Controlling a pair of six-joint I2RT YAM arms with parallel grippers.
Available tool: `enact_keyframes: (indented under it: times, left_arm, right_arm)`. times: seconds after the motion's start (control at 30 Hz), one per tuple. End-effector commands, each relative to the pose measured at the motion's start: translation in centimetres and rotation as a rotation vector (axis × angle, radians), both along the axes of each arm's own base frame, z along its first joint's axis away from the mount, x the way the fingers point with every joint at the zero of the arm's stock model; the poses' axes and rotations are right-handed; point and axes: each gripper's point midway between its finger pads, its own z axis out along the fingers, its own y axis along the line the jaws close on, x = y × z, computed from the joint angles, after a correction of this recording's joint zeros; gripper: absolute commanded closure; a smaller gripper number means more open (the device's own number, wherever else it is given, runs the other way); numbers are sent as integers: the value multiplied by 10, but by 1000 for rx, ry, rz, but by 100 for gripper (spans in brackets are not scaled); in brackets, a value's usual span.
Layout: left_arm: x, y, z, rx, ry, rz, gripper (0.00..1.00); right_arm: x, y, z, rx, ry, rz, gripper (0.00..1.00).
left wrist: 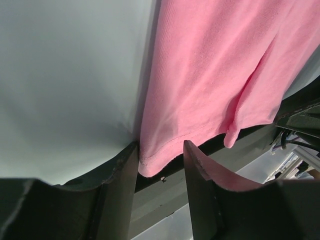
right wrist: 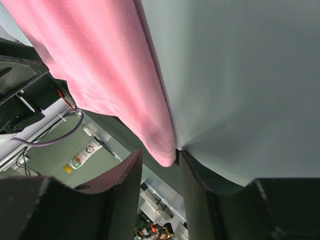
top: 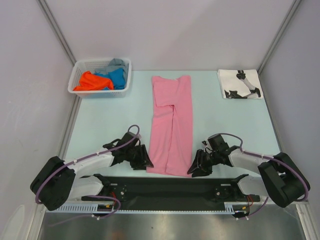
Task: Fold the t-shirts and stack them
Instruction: Fold the tshirt
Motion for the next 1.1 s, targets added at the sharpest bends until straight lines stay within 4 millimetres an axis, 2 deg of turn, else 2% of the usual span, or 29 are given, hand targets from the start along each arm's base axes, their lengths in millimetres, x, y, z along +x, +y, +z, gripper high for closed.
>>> enact_keyframes:
  times: [0.0, 0.3, 0.37, 0.4, 0.43, 0.53, 0.77, 1.07]
  left_arm:
    - [-16, 21, -23, 105, 47, 4, 53]
    - [-20, 22, -27, 101, 53, 12, 60]
    - [-23, 24, -29, 106, 62, 13, 65]
    - [-24, 25, -29, 106, 62, 12, 71]
    - [-26, 26, -30, 105, 65, 13, 81]
    - [-32, 25, -32, 95, 80, 12, 100]
    - [-52, 3, -28, 42, 105, -15, 100]
    - [-53, 4, -24, 53, 107, -13, 99]
  right_arm:
    - [8, -8, -17, -77, -43, -24, 59]
    - [8, -8, -22, -81, -41, -7, 65]
    - [8, -8, -21, -77, -44, -4, 72]
    - [8, -8, -21, -76, -48, -5, 80]
    - [7, -9, -21, -80, -50, -2, 100]
    - [5, -11, -18, -81, -62, -2, 100]
    - [-2, -19, -9, -96, -77, -8, 100]
    - [-8, -24, -6, -96, -62, -13, 100]
